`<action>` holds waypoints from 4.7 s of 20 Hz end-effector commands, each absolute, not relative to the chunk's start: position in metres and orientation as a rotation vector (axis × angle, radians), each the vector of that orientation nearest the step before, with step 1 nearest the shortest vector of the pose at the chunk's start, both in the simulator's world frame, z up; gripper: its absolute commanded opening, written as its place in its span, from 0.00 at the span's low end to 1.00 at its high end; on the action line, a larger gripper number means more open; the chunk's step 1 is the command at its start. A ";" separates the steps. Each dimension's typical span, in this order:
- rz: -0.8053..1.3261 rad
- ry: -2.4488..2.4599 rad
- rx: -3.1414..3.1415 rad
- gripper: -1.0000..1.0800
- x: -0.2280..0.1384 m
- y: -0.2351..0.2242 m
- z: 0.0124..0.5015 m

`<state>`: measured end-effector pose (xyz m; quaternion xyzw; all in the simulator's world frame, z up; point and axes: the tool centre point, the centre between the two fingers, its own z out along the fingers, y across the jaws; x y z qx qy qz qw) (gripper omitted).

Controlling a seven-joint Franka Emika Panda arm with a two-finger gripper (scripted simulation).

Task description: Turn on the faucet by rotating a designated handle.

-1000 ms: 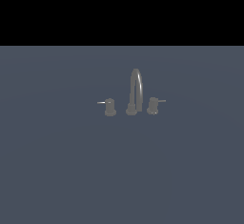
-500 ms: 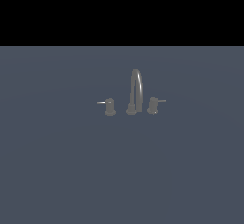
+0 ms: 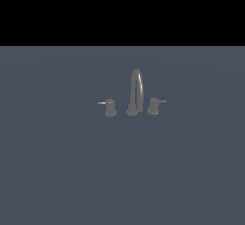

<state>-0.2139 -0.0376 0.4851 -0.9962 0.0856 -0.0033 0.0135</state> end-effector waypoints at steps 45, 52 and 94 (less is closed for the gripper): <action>0.022 1.798 -2.538 0.00 0.095 -0.137 0.195; 0.013 1.987 -2.413 0.00 0.112 -0.154 0.127; -0.005 2.140 -2.296 0.00 0.069 -0.180 0.063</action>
